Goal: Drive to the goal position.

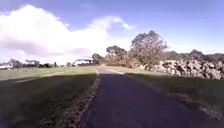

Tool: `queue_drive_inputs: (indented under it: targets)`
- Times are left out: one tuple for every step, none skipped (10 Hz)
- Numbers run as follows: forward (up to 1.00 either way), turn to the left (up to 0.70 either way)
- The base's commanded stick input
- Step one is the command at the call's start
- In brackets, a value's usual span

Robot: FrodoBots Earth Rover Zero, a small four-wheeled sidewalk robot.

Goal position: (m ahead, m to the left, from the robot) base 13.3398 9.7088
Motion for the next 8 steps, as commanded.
queue_drive_inputs:
  targets:
    - [0.70,0.00]
    - [0.70,0.00]
    - [0.70,0.01]
    - [0.70,0.01]
    - [0.70,0.01]
    - [0.70,0.01]
    - [0.70,0.01]
    - [0.70,0.01]
